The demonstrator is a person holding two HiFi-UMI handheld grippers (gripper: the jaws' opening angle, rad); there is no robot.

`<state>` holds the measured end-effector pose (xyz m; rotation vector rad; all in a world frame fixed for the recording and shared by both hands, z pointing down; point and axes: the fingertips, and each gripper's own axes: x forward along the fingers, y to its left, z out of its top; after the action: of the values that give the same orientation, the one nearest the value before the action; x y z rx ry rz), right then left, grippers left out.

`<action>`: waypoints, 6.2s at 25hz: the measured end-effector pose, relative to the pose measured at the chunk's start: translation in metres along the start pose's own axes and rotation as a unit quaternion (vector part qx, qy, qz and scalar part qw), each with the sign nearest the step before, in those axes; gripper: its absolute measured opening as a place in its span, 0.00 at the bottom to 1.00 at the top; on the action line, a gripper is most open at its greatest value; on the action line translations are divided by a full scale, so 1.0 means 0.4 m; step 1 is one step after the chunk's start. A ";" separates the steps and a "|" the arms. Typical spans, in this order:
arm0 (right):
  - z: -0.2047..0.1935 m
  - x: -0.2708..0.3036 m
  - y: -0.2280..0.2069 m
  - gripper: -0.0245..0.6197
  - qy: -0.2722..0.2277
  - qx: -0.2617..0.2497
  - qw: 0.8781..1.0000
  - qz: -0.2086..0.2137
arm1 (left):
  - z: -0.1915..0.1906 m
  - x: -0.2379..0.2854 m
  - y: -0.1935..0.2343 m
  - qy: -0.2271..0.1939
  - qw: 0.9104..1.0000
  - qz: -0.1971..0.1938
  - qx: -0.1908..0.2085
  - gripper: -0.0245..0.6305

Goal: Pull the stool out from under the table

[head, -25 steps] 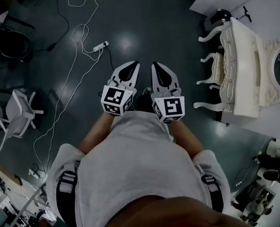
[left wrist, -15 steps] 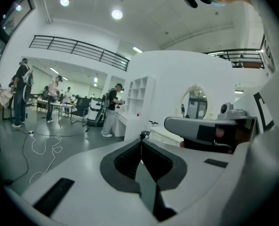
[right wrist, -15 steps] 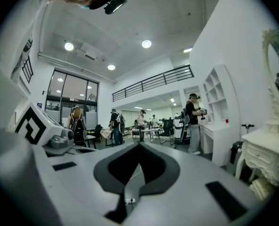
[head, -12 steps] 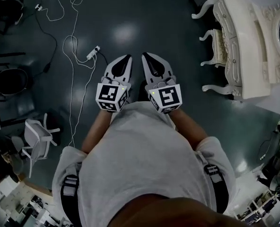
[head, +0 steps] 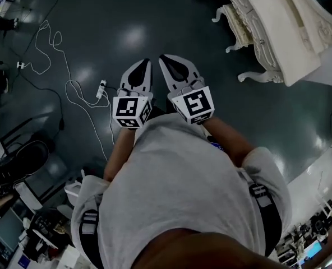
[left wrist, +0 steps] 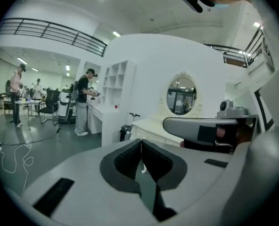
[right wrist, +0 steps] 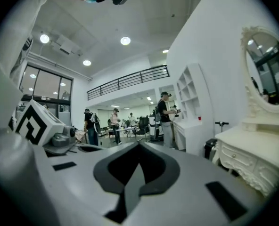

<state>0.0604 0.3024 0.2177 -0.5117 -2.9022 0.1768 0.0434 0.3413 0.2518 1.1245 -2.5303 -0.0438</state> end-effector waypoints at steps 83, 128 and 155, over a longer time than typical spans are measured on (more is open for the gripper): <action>-1.031 -0.009 -1.514 0.06 0.099 0.150 0.801 -0.570 | -0.749 1.742 -0.437 0.102 0.858 -0.462 0.200 0.05; -1.605 -0.243 -1.734 0.63 0.191 0.338 0.719 -0.576 | -1.179 2.165 -0.373 0.299 0.806 -0.416 0.295 0.50; -1.606 -0.204 -1.561 0.65 0.225 0.358 0.730 -0.537 | -1.197 1.939 -0.217 0.365 0.798 -0.401 0.264 0.50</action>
<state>0.0637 -0.2549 0.9240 1.0713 -1.9499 0.7751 -0.2054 -0.2207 0.9305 1.8859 -1.2684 0.7615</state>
